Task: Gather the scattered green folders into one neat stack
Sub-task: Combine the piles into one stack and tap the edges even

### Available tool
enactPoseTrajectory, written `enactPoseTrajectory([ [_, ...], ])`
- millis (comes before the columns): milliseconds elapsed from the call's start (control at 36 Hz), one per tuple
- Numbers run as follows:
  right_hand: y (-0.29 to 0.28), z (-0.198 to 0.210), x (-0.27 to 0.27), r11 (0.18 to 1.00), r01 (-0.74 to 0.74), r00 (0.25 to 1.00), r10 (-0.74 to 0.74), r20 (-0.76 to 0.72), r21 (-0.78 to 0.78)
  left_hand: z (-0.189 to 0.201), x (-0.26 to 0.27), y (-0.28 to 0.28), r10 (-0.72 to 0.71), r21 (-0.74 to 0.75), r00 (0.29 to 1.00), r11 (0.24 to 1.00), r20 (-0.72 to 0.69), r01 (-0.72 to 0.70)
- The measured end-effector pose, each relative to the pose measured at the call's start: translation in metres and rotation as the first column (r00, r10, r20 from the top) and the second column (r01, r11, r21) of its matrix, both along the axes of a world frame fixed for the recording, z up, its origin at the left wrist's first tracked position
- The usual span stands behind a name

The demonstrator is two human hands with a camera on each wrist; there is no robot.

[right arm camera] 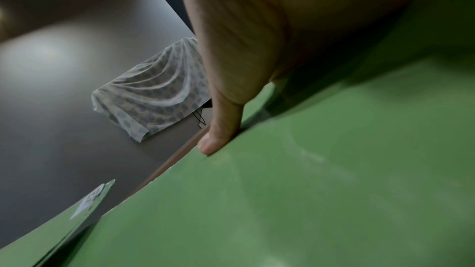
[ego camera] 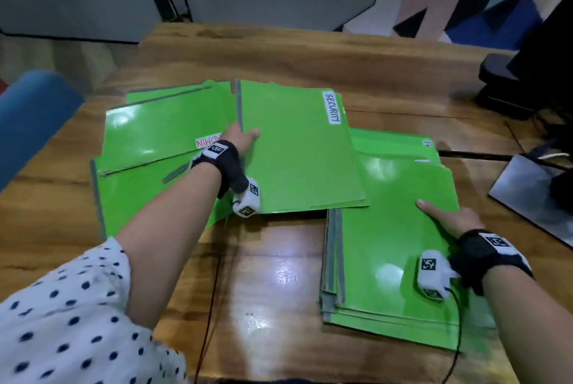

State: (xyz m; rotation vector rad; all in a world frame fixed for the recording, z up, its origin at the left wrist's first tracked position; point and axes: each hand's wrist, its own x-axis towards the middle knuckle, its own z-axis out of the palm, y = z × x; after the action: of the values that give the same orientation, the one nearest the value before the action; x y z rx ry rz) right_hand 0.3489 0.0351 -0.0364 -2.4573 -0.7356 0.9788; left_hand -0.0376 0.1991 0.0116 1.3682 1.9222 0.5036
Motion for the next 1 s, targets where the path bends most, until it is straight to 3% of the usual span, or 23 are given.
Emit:
enactPoseTrajectory([
  [139,0.004,-0.009,0.007,1.0,0.004,0.999,-0.004,-0.033,-0.001,-0.029,0.009,0.0,-0.211,-0.141,0.974,0.97,-0.079,0.199],
  [250,0.005,-0.007,0.007,1.0,-0.013,0.999,0.013,-0.044,-0.003,-0.048,0.015,-0.004,-0.263,-0.174,0.937,0.958,-0.229,0.226],
  [361,0.002,-0.003,0.006,1.0,-0.028,0.997,0.028,-0.067,-0.013,-0.033,0.024,-0.027,-0.25,-0.166,0.939,0.962,-0.237,0.215],
  [500,0.006,-0.031,0.031,0.998,-0.04,0.994,0.035,-0.1,-0.048,-0.03,0.031,-0.074,-0.231,-0.18,0.951,0.964,-0.207,0.195],
  [722,0.003,0.003,0.004,0.995,-0.054,0.998,0.05,-0.047,-0.083,-0.028,0.042,-0.139,-0.203,-0.218,0.966,0.962,-0.162,0.165],
  [889,0.003,0.008,0.003,0.991,-0.09,0.995,0.087,-0.039,-0.1,-0.023,0.027,-0.139,-0.067,-0.2,0.997,0.978,-0.046,0.057],
  [1000,0.004,0.004,0.006,0.991,-0.098,0.995,0.095,-0.038,-0.091,-0.019,0.008,-0.121,0.022,-0.133,0.999,0.991,-0.05,-0.029],
])
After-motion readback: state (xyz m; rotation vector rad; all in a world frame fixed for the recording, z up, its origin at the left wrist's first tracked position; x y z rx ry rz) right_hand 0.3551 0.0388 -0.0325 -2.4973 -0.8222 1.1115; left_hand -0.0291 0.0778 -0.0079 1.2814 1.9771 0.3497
